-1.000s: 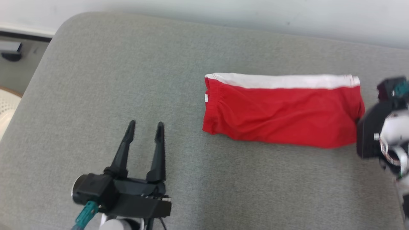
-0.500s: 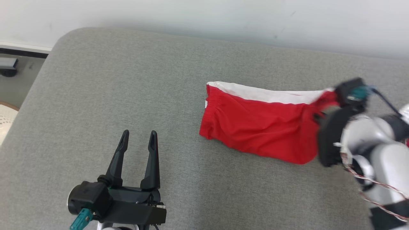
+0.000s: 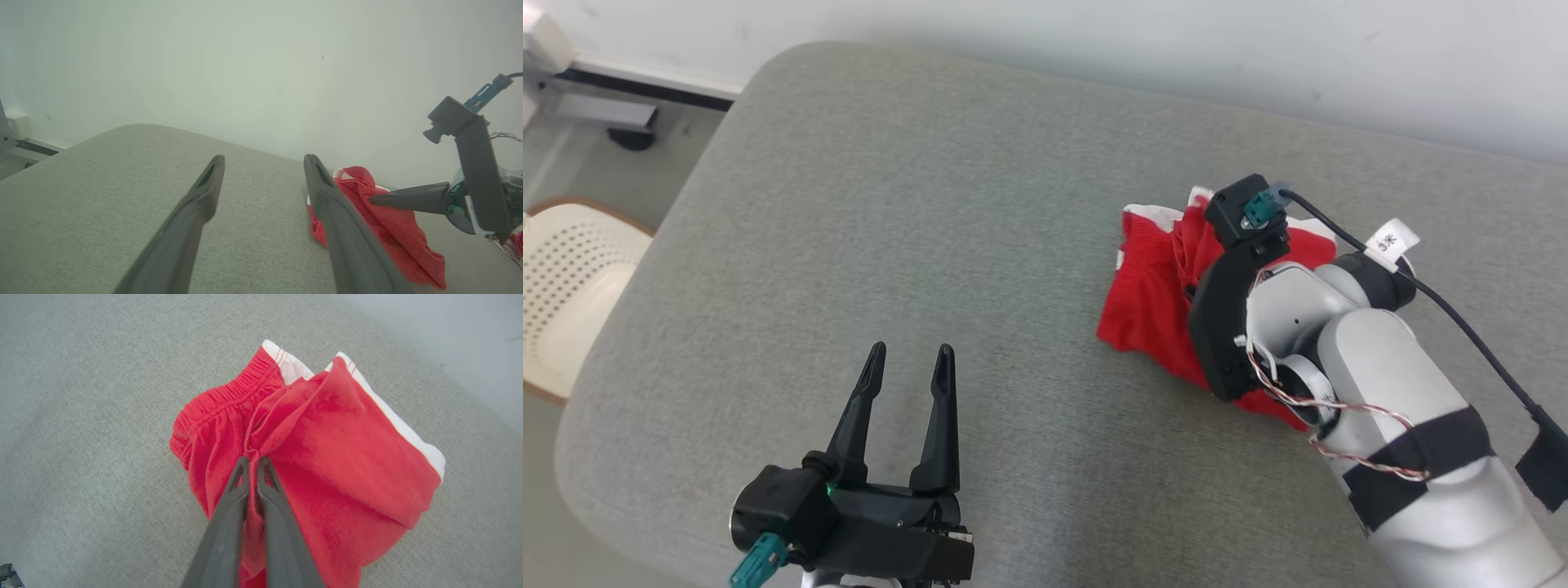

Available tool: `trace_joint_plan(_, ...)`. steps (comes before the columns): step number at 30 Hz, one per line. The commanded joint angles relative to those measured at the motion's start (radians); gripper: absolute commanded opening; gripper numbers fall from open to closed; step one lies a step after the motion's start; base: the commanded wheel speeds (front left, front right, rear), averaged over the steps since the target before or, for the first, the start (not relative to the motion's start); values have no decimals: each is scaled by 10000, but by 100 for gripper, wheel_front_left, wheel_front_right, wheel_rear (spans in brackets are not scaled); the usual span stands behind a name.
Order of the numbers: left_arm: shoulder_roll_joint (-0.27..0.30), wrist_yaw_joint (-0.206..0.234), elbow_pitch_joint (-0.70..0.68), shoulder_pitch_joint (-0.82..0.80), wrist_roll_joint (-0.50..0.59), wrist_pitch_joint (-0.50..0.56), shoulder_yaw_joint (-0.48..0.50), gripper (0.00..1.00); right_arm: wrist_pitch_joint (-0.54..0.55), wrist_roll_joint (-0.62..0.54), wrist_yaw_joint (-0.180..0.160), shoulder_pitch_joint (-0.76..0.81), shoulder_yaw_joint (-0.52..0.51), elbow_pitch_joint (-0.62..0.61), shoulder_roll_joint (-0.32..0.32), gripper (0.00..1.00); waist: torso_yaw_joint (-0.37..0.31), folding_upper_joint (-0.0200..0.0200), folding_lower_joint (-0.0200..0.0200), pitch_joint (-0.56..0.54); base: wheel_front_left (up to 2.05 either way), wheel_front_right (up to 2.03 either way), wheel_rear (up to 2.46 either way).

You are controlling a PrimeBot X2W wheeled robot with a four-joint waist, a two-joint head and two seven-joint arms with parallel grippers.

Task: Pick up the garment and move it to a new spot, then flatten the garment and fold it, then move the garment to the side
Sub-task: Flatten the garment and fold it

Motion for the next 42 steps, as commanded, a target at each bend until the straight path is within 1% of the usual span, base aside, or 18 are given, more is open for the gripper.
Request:
trace_joint_plan(1, -41, 24, 51, -32, -31, -61, 16, 100, -190, 121, -21, -248, 40, 388, 162, 0, 421, 0, 0, 163, 0, 0, 0)
trace_joint_plan(7, -95, -21, 140, -19, -97, -98, -27, 100, -941, -18, -20, -957, 72, 1572, 646, 0, 802, 0, 0, 275, 0, 0, 0)
trace_joint_plan(8, -95, -21, 140, -19, -97, -98, -27, 100, -941, -18, -20, -957, 72, 1572, 646, 0, 802, 0, 0, 275, 0, 0, 0)
trace_joint_plan(12, -117, -33, 188, 17, -114, -115, -33, 100, -1117, 135, -21, -1143, 373, 2217, 772, 0, 922, 0, 0, 283, 0, 0, 0)
trace_joint_plan(14, -130, -34, 200, 25, -127, -122, -25, 100, -1209, 160, -21, -1183, 354, 2569, 811, 0, 953, 0, 0, 283, 0, 0, 0)
trace_joint_plan(15, -136, -41, 206, 27, -128, -124, -21, 100, -1312, 160, -21, -1204, 358, 2699, 834, 11, 963, 0, 0, 277, 0, 0, 0)
trace_joint_plan(16, -141, -40, 205, 22, -124, -118, -15, 100, -1444, 158, -21, -1233, 313, 2815, 852, 100, 967, 0, 0, 270, 0, 0, 0)
trace_joint_plan(18, -146, -30, 198, 14, -107, -121, 8, 100, -1708, 241, -21, -1302, 261, 2896, 913, 100, 938, 0, 0, 248, 0, 0, 0)
trace_joint_plan(21, -141, 15, 180, 46, -40, -118, 98, 100, -2167, 608, -21, -1453, 66, 2603, 920, 100, 799, 0, 0, 156, 0, 0, 0)
trace_joint_plan(24, -103, 25, 123, 108, 24, -120, 171, 100, -2748, 765, -21, -1554, -294, 2057, 646, 100, 590, 0, 0, 14, 0, 0, 0)
trace_joint_plan(27, -39, 30, 78, 198, 105, -121, 218, 100, -2949, 632, -21, -1284, -812, 1556, 306, 100, 326, 0, 0, -182, 0, 0, 0)
trace_joint_plan(31, 54, 24, 21, 292, 147, -122, 287, 100, -2465, 325, -21, -524, -1631, 1068, -203, 100, -63, 0, 0, -479, 0, 0, 0)
trace_joint_plan(35, 136, 64, -31, 360, 212, -123, 310, 100, -2232, 24, -20, 486, -2603, 381, -296, 100, -389, 0, 0, -771, 0, 0, 0)
trace_joint_plan(39, 206, 87, -87, 533, 260, -122, 417, 100, -2743, -432, -20, 1780, -3591, -541, -109, 100, -626, 0, 0, -1110, 0, 0, 0)
trace_joint_plan(42, 279, 120, -150, 713, 348, -122, 531, 100, -3580, -849, -21, 2847, -4348, -1349, 261, 100, -793, 0, 0, -1388, 0, 0, 0)
